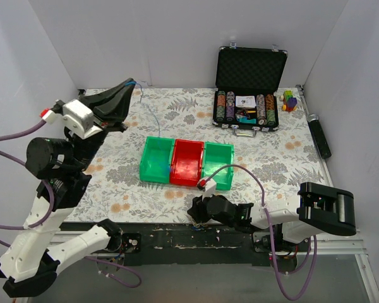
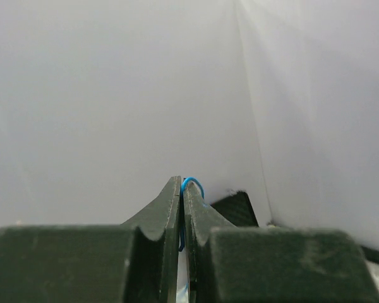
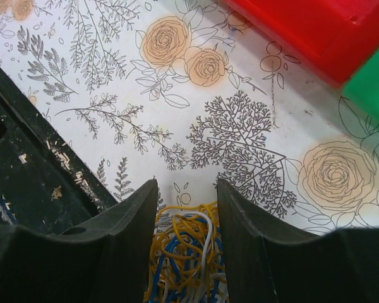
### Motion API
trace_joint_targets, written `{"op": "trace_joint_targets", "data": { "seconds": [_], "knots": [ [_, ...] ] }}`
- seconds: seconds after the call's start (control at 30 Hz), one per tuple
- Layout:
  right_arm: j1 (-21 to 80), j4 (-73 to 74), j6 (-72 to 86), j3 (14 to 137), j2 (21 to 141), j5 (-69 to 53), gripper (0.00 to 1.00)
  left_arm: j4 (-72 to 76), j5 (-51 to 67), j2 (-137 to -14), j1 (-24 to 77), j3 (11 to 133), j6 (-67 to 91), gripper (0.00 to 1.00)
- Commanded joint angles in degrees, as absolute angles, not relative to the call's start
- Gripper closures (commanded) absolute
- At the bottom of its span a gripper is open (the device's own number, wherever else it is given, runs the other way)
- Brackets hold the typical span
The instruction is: Untangle the cables
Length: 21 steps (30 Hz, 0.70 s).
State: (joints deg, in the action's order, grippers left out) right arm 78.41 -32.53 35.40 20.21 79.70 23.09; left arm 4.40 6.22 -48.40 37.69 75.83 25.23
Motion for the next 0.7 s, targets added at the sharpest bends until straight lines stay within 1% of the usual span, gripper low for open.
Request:
{"op": "trace_joint_targets", "data": {
  "seconds": [0.0,0.1,0.23,0.5,0.67],
  "knots": [
    [78.75,-31.11,37.35,19.07,81.30,25.05,0.50,12.12,-1.12,-49.65,37.70,79.36,20.57,1.00],
    [78.75,-30.85,37.18,19.25,81.30,25.49,0.49,12.74,-1.84,-51.24,37.79,81.29,18.90,1.00],
    [78.84,-30.32,36.65,20.21,81.30,25.49,0.49,9.41,-0.44,-51.59,37.71,81.48,19.07,1.00],
    [78.75,-28.65,34.72,22.06,79.37,24.87,0.49,11.16,-4.30,-47.64,37.71,68.83,17.32,1.00],
    [78.84,-27.60,33.84,22.06,77.26,24.87,0.49,11.51,-5.18,-46.41,37.70,64.08,16.52,1.00]
  ]
}}
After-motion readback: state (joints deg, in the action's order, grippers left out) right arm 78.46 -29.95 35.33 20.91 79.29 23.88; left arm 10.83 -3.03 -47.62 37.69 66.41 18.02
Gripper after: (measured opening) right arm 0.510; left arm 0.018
